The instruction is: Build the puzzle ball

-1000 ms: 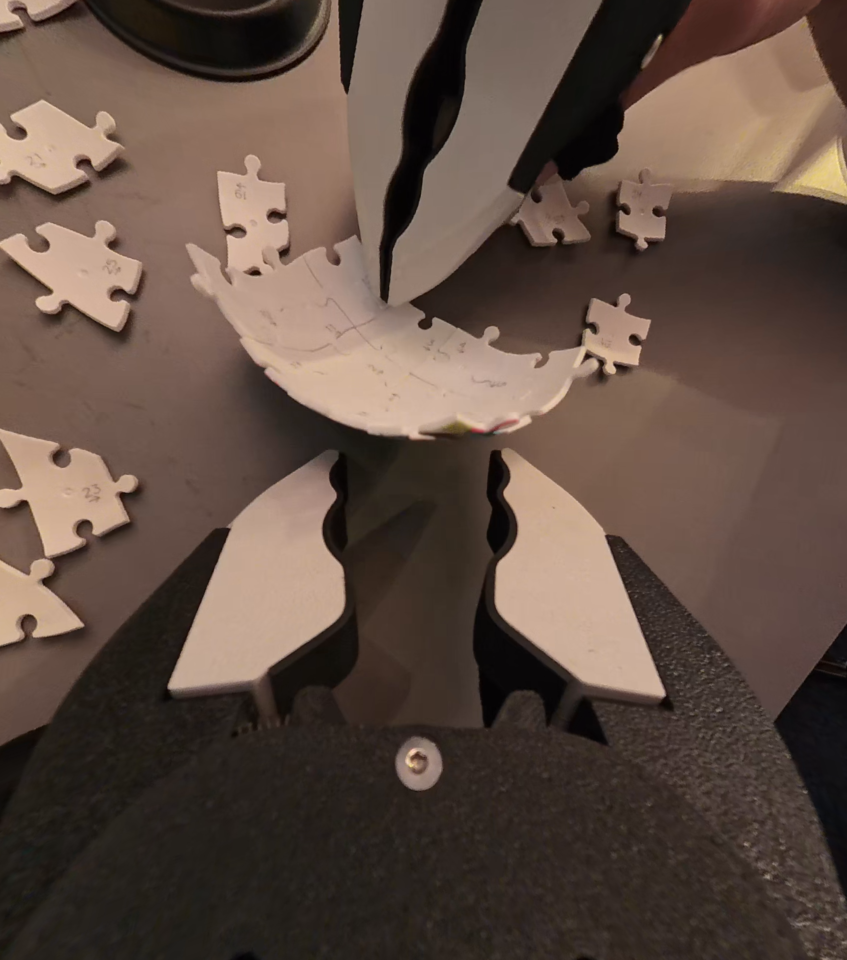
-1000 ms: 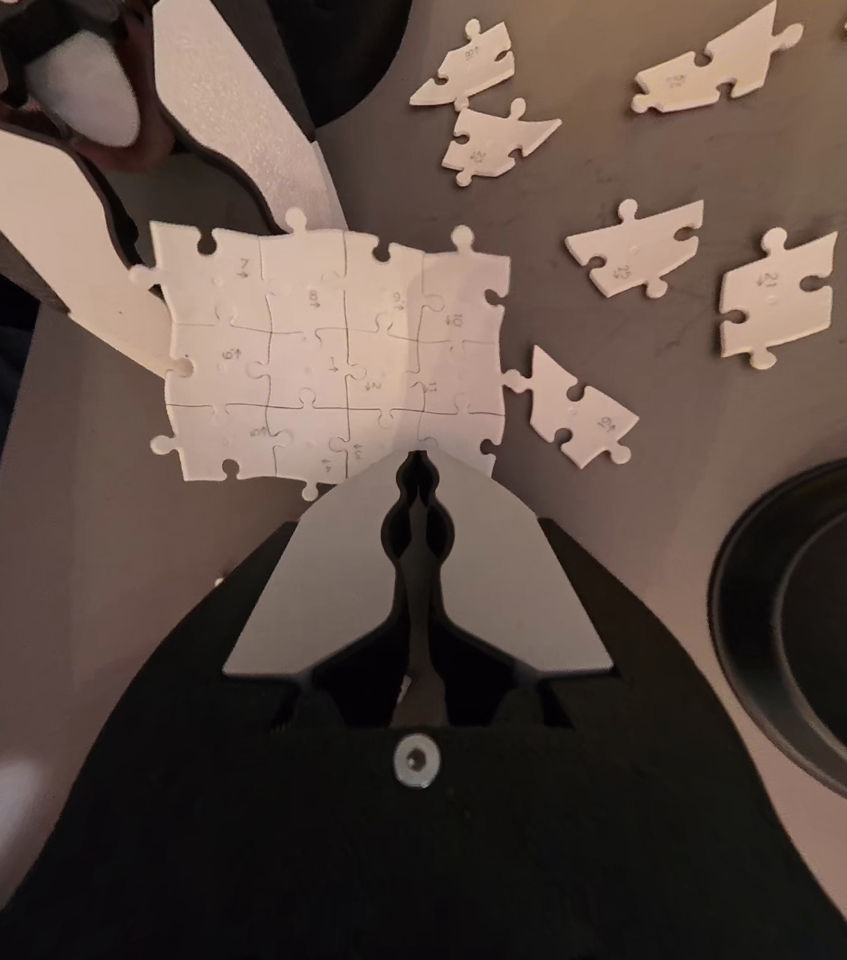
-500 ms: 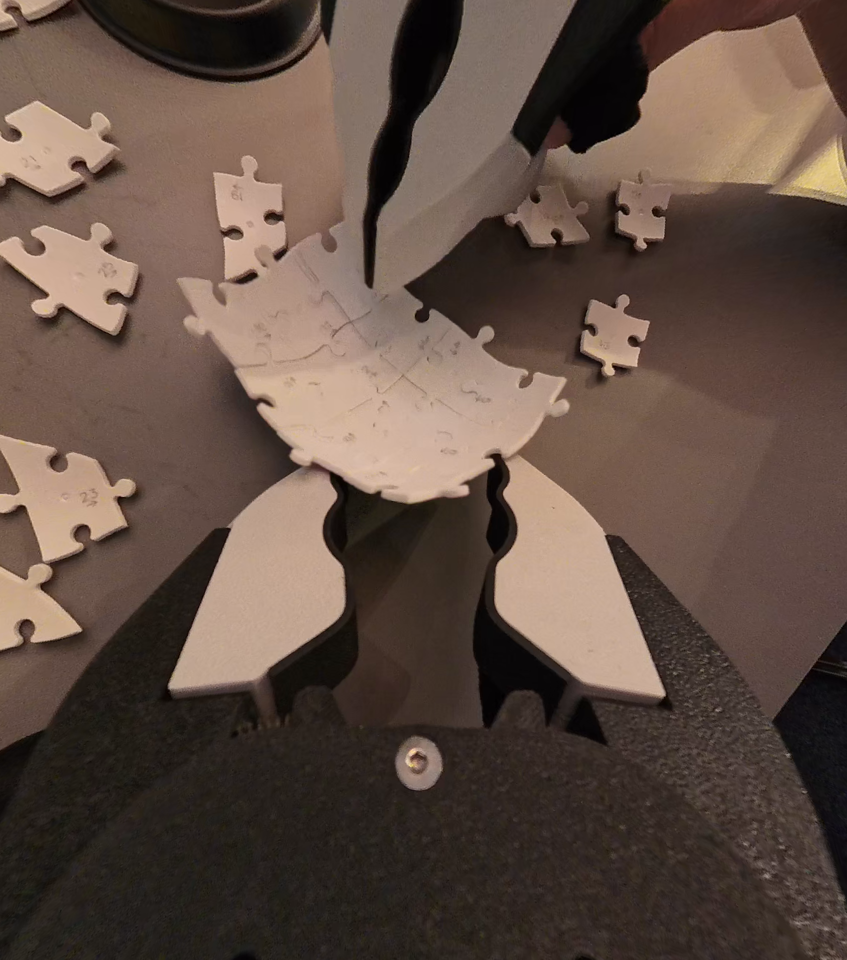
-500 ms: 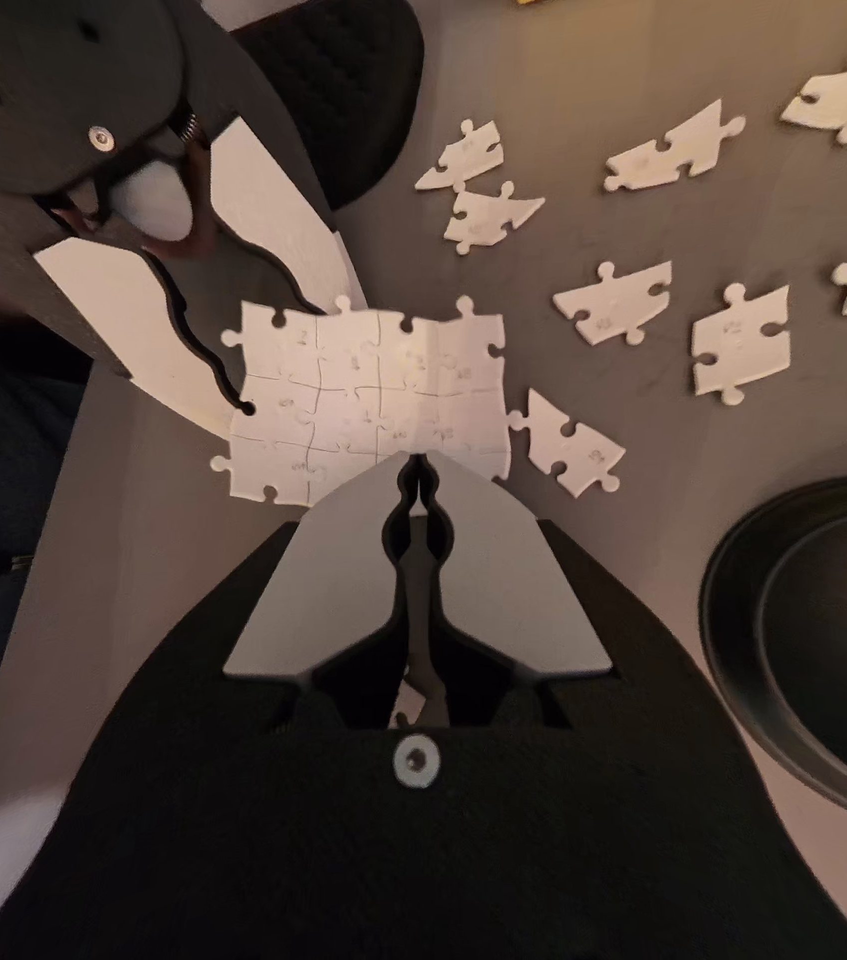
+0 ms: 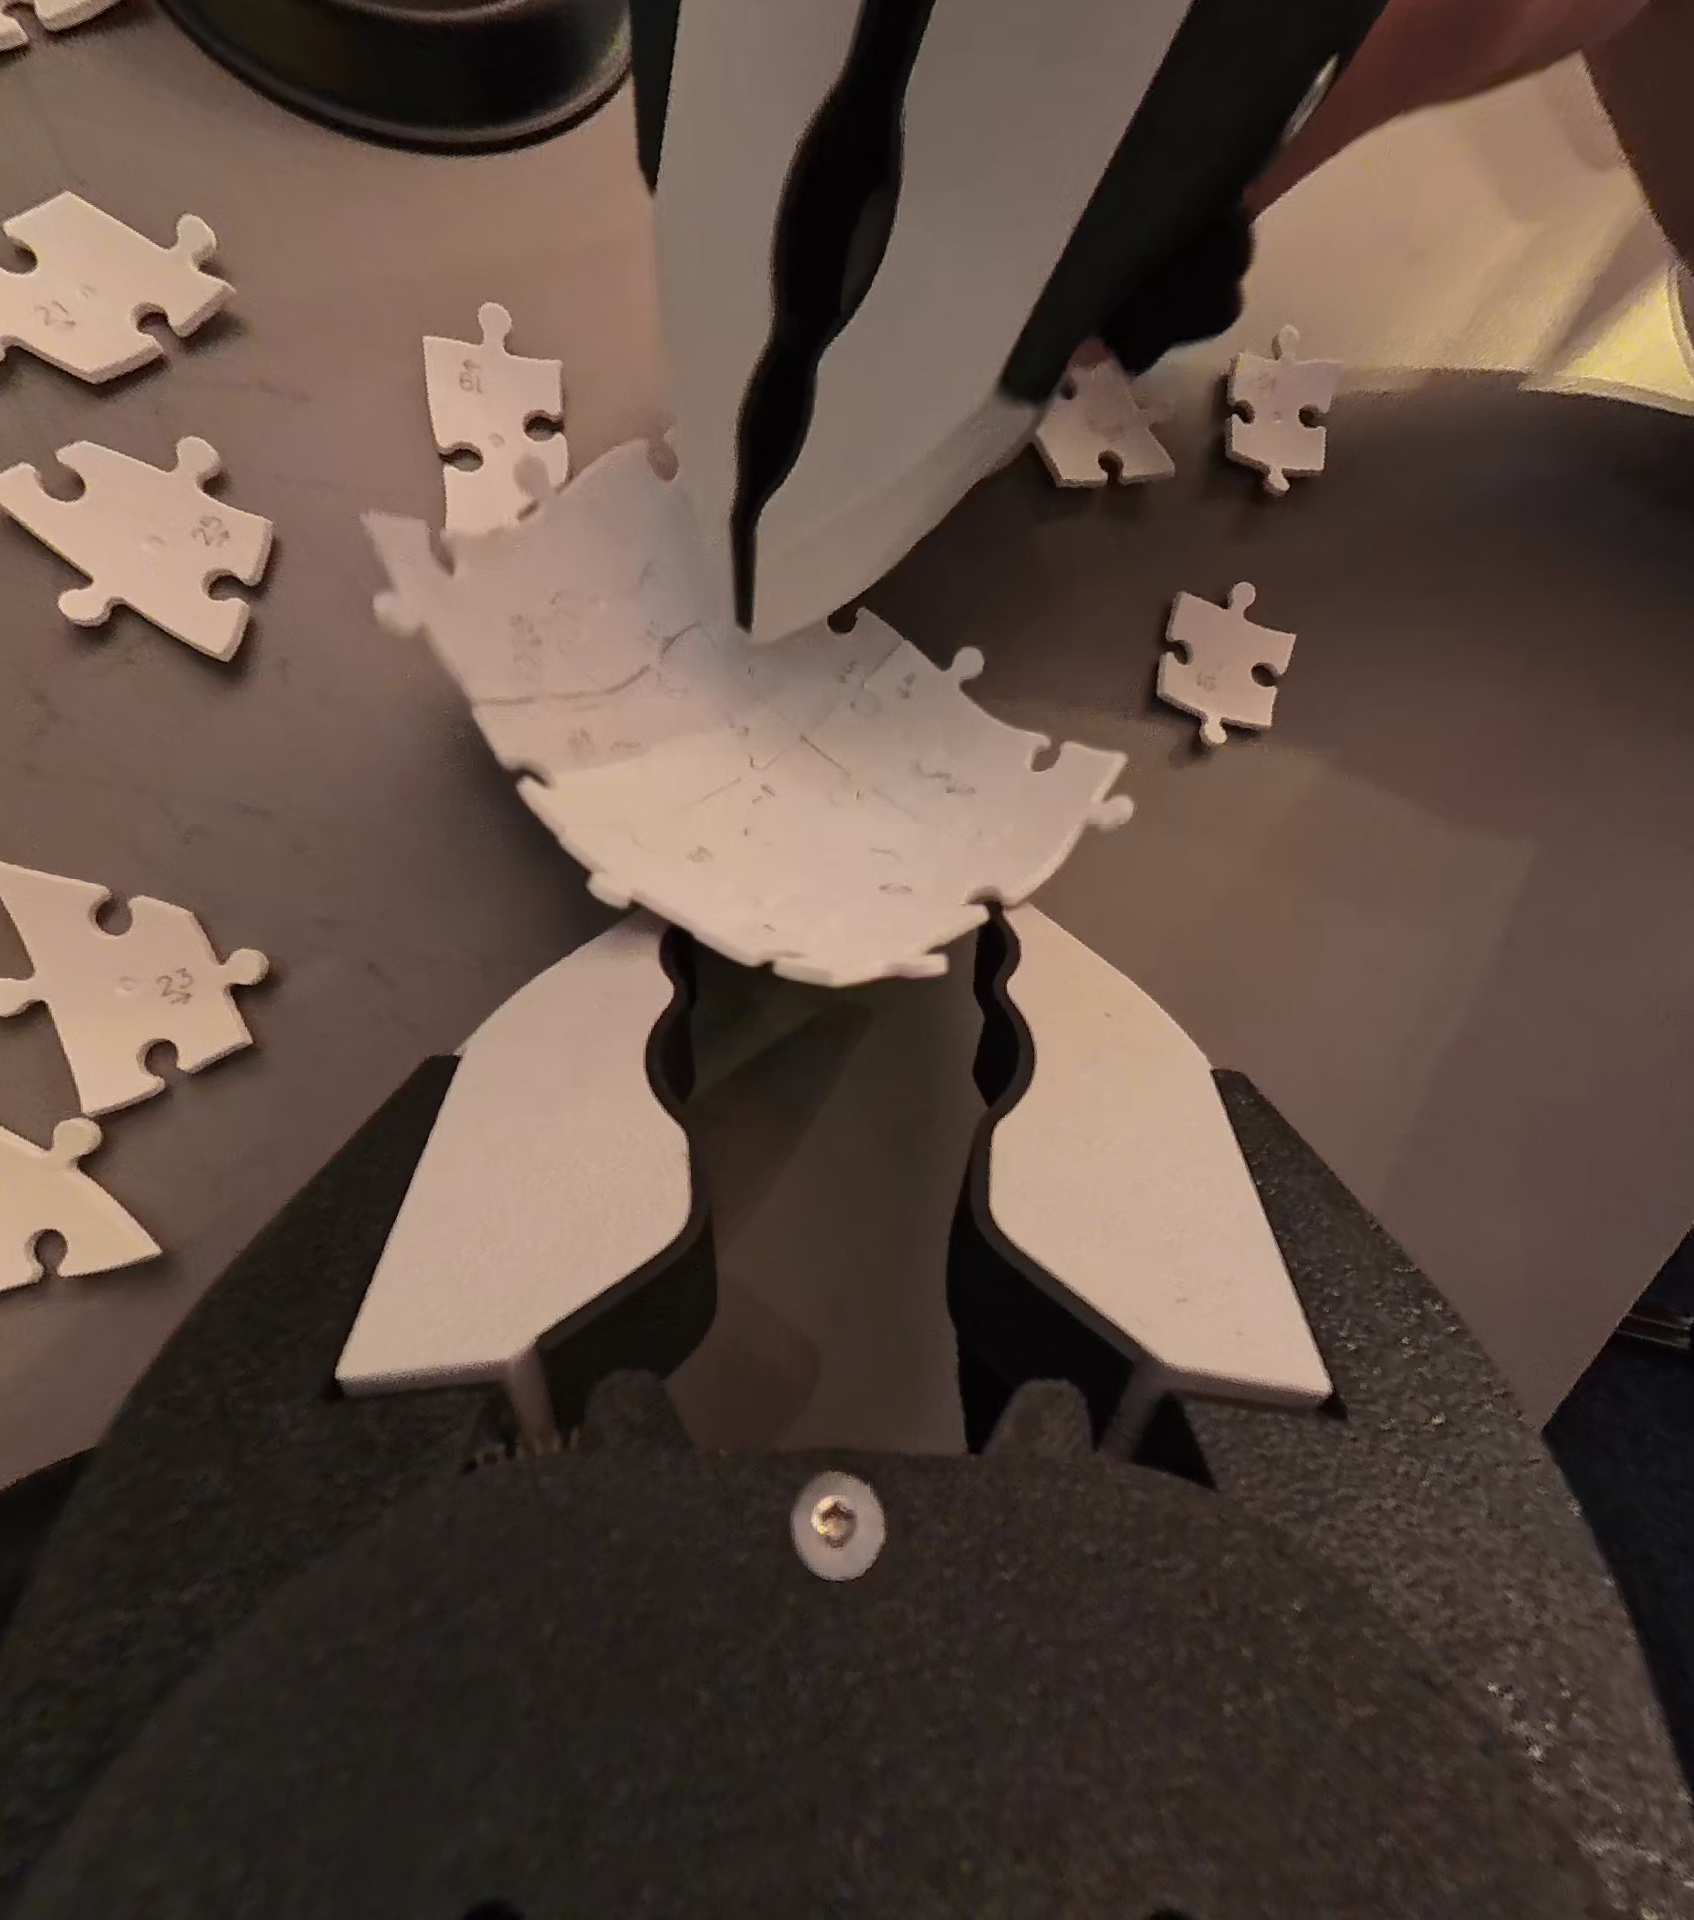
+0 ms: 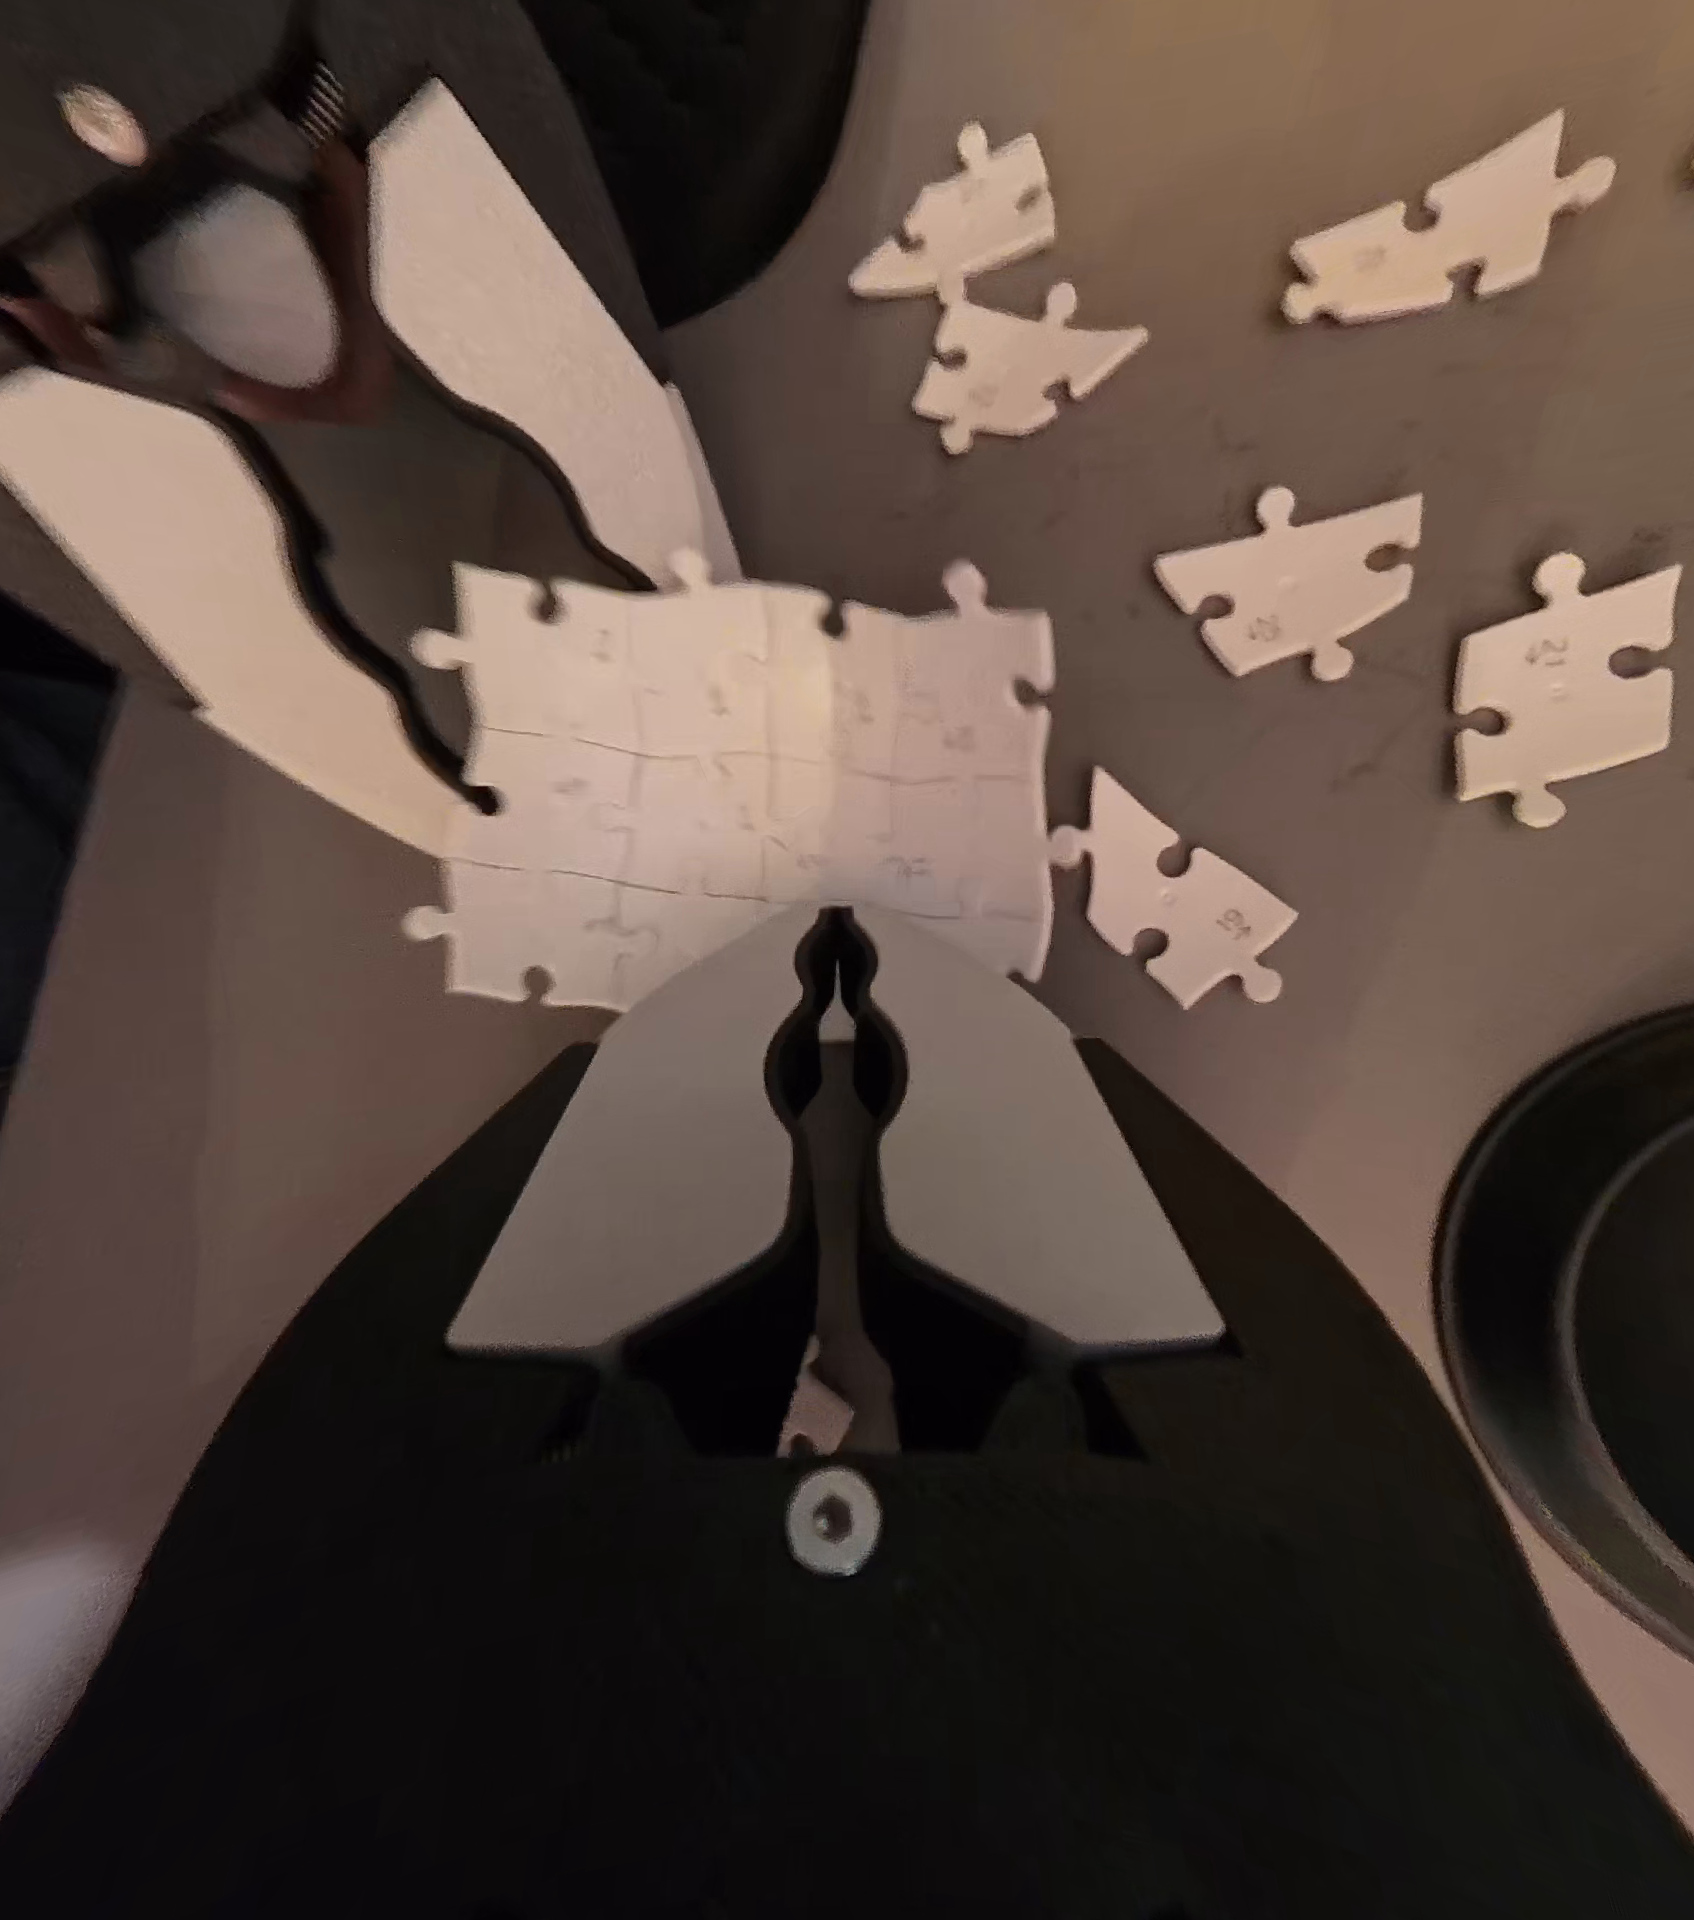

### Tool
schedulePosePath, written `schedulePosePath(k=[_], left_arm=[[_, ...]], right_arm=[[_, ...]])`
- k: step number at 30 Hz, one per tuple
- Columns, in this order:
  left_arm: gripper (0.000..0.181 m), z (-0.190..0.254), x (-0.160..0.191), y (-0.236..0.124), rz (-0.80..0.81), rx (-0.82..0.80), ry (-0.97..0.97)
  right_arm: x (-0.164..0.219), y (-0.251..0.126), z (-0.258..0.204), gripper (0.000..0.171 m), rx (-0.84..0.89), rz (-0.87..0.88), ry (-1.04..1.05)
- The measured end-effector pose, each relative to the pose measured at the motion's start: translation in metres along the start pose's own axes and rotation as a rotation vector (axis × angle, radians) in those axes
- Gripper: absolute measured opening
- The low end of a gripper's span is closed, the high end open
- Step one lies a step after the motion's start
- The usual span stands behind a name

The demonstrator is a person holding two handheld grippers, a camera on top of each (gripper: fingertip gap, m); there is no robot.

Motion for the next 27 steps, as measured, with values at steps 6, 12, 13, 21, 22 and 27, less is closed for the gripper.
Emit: schedulePosePath(k=[6, 12, 13, 21, 22, 27], left_arm=[[0.052, 0.004, 0.011, -0.008, -0.006, 0.007, -0.02], [0.054, 0.011, 0.033, -0.024, -0.014, -0.009, -0.045], [0.054, 0.011, 0.035, -0.026, -0.01, -0.011, -0.049], [0.055, 0.011, 0.038, -0.03, 0.051, 0.012, -0.098], [0.055, 0.012, 0.036, -0.028, 0.06, 0.023, -0.101], [0.052, 0.012, 0.031, -0.018, 0.071, 0.004, -0.097]], right_arm=[[0.01, -0.05, 0.02, 0.001, 0.09, 0.205, 0.118], [0.024, -0.052, 0.032, 0.032, -0.037, 0.347, 0.338], [0.023, -0.047, 0.03, 0.033, -0.036, 0.315, 0.33], [0.005, -0.014, 0.015, 0.04, 0.011, 0.146, 0.242], [0.004, -0.011, 0.014, 0.037, -0.002, 0.133, 0.251], [0.006, 0.0, 0.012, 0.026, -0.022, 0.069, 0.284]])
Point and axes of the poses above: each gripper's, where its closed fingertips meet, y out along the fingers, x out of its underside, z = x × y across the jaws, the point moved 9 cm from there along -y, back along the fingers, and after that the axes turned 8 degrees about x, right-handed, at the moved point
